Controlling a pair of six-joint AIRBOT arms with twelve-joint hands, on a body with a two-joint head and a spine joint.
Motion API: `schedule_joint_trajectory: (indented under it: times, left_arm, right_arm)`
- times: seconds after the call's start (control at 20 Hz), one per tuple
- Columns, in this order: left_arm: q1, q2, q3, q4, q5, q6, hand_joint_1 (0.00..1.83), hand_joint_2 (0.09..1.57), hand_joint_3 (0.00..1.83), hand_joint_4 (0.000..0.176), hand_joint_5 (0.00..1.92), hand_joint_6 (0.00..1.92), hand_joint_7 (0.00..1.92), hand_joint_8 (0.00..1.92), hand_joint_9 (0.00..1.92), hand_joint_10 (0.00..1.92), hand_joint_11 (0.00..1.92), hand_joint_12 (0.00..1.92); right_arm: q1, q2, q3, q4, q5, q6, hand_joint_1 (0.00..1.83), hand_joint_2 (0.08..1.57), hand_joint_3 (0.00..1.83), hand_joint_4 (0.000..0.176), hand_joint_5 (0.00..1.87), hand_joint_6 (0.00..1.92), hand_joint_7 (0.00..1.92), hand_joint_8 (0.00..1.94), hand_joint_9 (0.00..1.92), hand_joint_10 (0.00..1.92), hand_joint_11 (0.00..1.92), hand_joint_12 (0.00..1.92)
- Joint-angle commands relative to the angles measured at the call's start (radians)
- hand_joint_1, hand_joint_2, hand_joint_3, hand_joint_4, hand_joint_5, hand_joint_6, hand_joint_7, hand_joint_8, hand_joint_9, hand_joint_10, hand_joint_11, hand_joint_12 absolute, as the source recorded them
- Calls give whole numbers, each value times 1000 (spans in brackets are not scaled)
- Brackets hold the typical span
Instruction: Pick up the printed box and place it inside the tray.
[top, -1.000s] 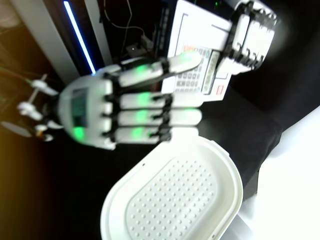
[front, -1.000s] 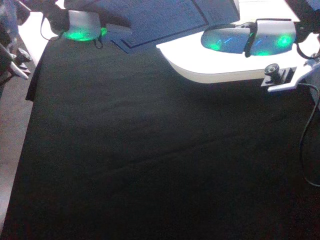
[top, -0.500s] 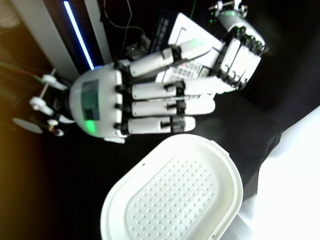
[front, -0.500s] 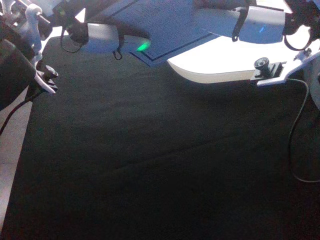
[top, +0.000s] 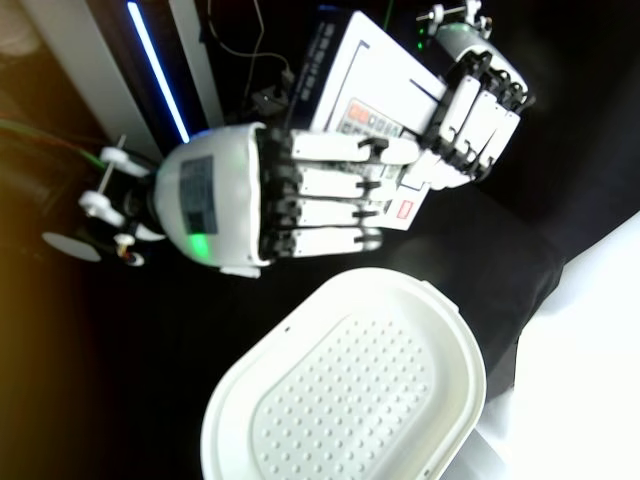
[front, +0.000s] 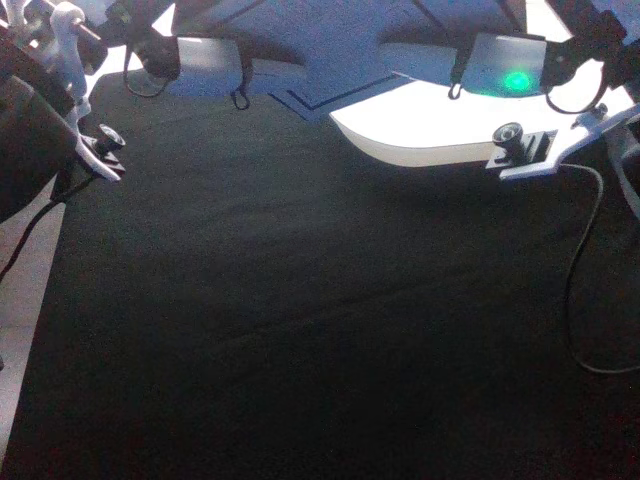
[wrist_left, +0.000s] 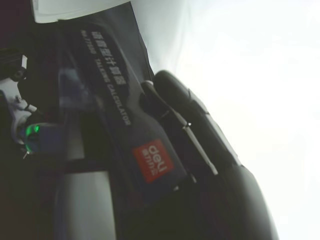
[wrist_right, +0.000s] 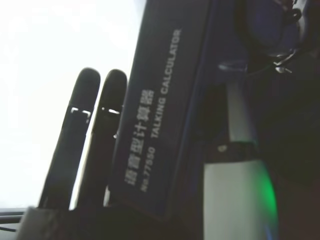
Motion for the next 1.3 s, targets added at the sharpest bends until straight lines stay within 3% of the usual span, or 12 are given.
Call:
schedule_joint_trajectory:
  times: [0.0, 0.05, 0.1, 0.25, 0.3, 0.35, 0.45, 0.7, 0.9, 1.05, 1.1, 1.25]
  left_arm:
    - [-9, 4, 3, -18, -136, -18, 1287, 1071, 3, 0, 974, 783, 1183, 838, 1391, 206, 1109, 727]
    - [-9, 4, 3, -17, -136, -18, 1287, 1071, 3, 0, 974, 783, 1183, 838, 1391, 206, 1109, 727]
    - [-8, 3, 2, -17, -136, -18, 1367, 1089, 0, 0, 870, 907, 1060, 826, 1154, 863, 1116, 661]
    - [-1, 4, 1, -18, -149, -22, 1378, 1110, 1, 0, 805, 1129, 959, 861, 1091, 1021, 1156, 537]
    - [3, 4, 0, -22, -160, -27, 1195, 1137, 0, 0, 906, 1062, 881, 395, 1031, 487, 1052, 410]
    - [5, 5, 0, -22, -165, -35, 1099, 1136, 0, 0, 640, 446, 684, 125, 843, 184, 886, 313]
    - [6, 7, 0, -20, -165, -38, 616, 1024, 0, 0, 223, 30, 277, 4, 354, 6, 483, 104]
    - [10, 8, 0, -7, -166, -56, 149, 821, 0, 0, 0, 0, 0, 0, 0, 0, 10, 0]
    - [16, 16, -1, 4, -170, -67, 117, 807, 0, 49, 0, 0, 0, 0, 0, 0, 0, 0]
    - [40, 39, -11, -9, -203, -75, 56, 806, 0, 71, 0, 0, 0, 0, 0, 0, 0, 0]
    - [55, 53, -23, -15, -227, -75, 61, 796, 0, 70, 0, 0, 0, 0, 0, 0, 0, 0]
    - [73, 80, -42, -21, -268, -75, 109, 779, 0, 46, 0, 0, 0, 0, 0, 0, 0, 0]
  right_arm:
    - [10, 6, 4, 18, 118, 3, 1309, 993, 3, 0, 1247, 341, 1373, 495, 1635, 65, 1339, 954]
    - [10, 6, 4, 18, 121, 6, 1309, 993, 3, 0, 1247, 341, 1373, 495, 1635, 65, 1339, 954]
    - [10, 6, 4, 18, 121, 8, 1305, 1007, 2, 0, 1176, 467, 1345, 555, 1644, 60, 1311, 1051]
    - [10, 9, 4, 18, 125, 9, 1303, 1015, 0, 0, 1125, 568, 1338, 556, 1630, 49, 1296, 1024]
    - [10, 9, 3, 18, 127, 10, 1303, 1015, 0, 0, 1122, 580, 1340, 553, 1617, 42, 1277, 1010]
    - [10, 9, 3, 18, 128, 11, 1302, 1015, 0, 0, 1126, 574, 1337, 559, 1616, 41, 1270, 1003]
    - [10, 9, 3, 20, 129, 11, 1302, 1017, 0, 0, 1122, 574, 1329, 577, 1605, 35, 1262, 958]
    - [10, 10, 4, 23, 141, 11, 1301, 1019, 0, 0, 1093, 633, 1347, 533, 1610, 35, 1283, 958]
    - [10, 19, 15, 20, 142, 11, 1298, 1030, 1, 0, 1095, 594, 1282, 681, 1602, 36, 1205, 1044]
    - [39, 53, 16, 4, 143, 2, 1204, 998, 3, 0, 1270, 461, 1360, 255, 1365, 630, 1070, 1461]
    - [52, 65, 16, -22, 136, -11, 1278, 1022, 0, 0, 1254, 290, 1235, 730, 1245, 815, 1012, 1462]
    - [78, 100, 3, -91, 82, -61, 1294, 1037, 0, 0, 1282, 188, 1147, 969, 1176, 998, 966, 1537]
